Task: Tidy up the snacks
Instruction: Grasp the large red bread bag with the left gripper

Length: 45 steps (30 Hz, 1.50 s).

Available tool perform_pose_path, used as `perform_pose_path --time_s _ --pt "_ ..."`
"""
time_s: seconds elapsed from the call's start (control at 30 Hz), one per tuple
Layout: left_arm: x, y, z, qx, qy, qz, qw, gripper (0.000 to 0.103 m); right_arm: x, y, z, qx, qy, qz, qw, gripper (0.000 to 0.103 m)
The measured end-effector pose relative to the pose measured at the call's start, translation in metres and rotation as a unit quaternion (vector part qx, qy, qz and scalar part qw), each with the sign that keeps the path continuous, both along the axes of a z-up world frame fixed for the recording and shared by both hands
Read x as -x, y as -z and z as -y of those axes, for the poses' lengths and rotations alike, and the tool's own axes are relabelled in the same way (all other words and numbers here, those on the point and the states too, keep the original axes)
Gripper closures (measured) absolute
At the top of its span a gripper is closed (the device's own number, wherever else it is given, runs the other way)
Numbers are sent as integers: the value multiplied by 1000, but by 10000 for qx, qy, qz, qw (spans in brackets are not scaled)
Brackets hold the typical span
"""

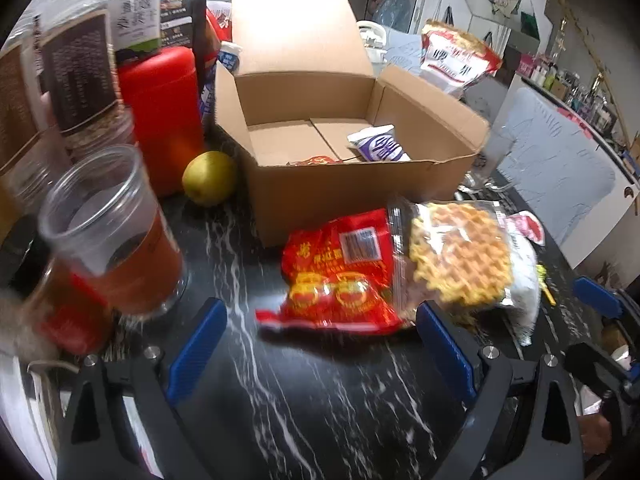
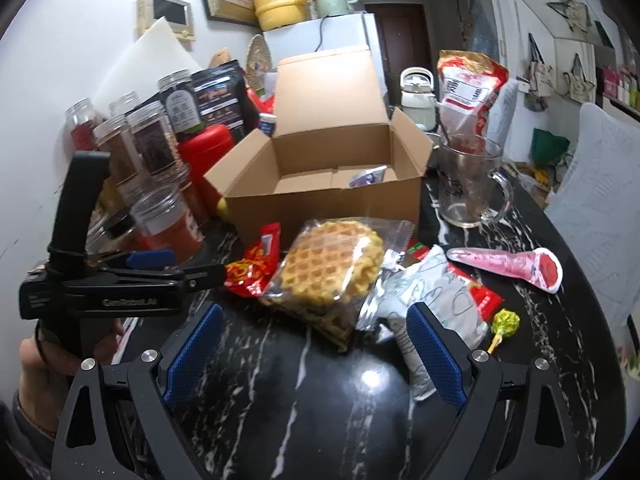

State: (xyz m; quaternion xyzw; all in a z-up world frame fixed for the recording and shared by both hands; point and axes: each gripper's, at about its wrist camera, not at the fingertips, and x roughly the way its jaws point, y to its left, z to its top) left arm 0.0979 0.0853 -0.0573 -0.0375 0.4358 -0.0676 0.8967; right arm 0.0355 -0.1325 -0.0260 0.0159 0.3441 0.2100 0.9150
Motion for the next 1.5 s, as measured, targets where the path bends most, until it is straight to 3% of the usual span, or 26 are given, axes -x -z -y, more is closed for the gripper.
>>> perform_pose_path --time_s 0.33,0.53,0.87,0.93,1.0,1.1,1.5 --pt "-40 32 0 75 21 -561 9984 6 -28 12 22 -42 333 -242 9991 9" --pt "-48 49 -1 321 121 -816 9961 6 -35 18 29 -39 404 -334 9986 9" --pt "-47 53 23 -400 238 -607 9971 6 -35 24 35 0 539 -461 9975 9" --pt "-46 54 31 -553 307 -508 9967 16 -36 25 38 -19 583 -507 9970 9" --pt "-43 52 38 -690 336 -431 9961 20 -36 26 41 -63 619 -548 9966 9" --pt "-37 51 39 -637 372 -376 9966 28 -34 27 45 -116 664 -574 9961 9" --pt "11 45 33 -200 549 -605 9965 34 -16 25 54 -267 703 -529 9958 9"
